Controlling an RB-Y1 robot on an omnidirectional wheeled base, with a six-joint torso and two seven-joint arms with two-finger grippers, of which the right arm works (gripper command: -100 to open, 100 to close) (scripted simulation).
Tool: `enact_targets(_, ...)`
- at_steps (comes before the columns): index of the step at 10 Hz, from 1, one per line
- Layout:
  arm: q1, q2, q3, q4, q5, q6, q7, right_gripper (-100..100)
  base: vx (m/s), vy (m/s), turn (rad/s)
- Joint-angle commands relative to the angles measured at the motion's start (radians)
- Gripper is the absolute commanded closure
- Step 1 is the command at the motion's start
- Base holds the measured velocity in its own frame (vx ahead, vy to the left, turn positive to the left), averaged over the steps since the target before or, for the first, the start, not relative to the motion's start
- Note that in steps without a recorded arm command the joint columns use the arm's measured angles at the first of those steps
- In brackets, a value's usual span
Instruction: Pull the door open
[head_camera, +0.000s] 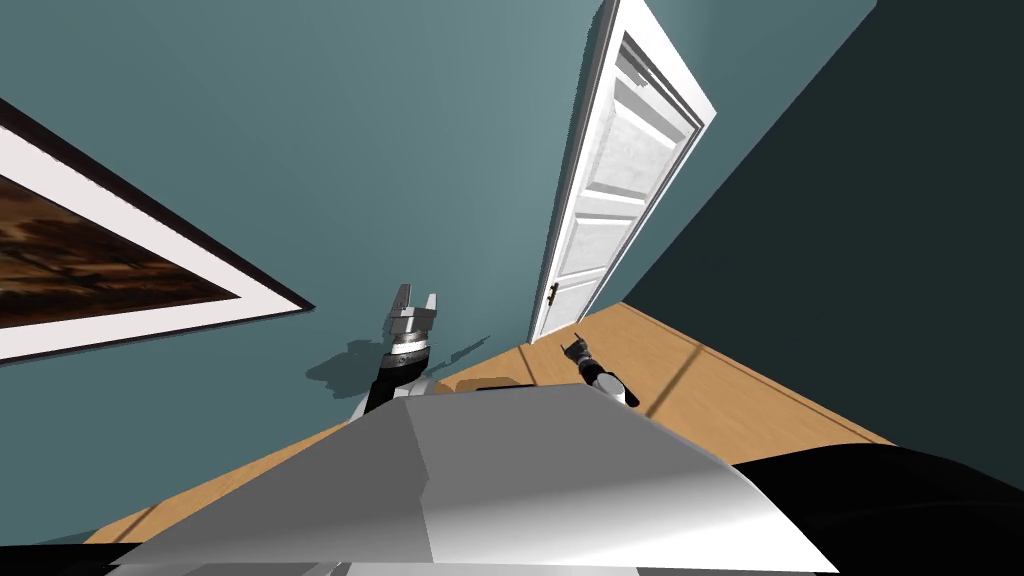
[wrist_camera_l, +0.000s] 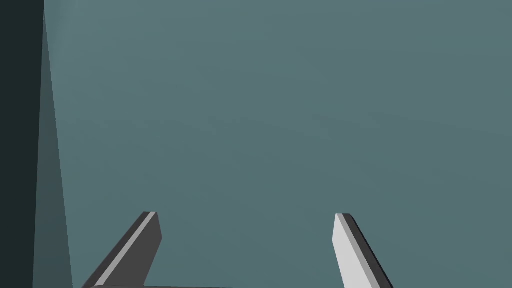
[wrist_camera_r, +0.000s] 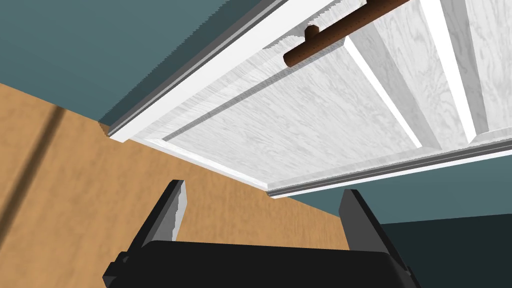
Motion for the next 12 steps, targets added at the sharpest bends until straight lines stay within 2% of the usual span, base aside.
enact_targets(1,-0.001,0.003,-0.014,0.020,-0.041,0.040,0.009,-100,0.073,-0.093,0.112)
enact_targets(2,-0.003,0.005,-0.021,0.037,-0.070,0.060,0.020,-100,0.054,-0.089,0.105)
enact_targets(3,-0.003,0.005,-0.021,0.037,-0.072,0.060,0.020,-100,0.029,-0.060,0.034)
enact_targets(12,-0.021,0.023,-0.084,0.180,-0.344,0.241,0.116,-100,0.053,-0.087,0.110)
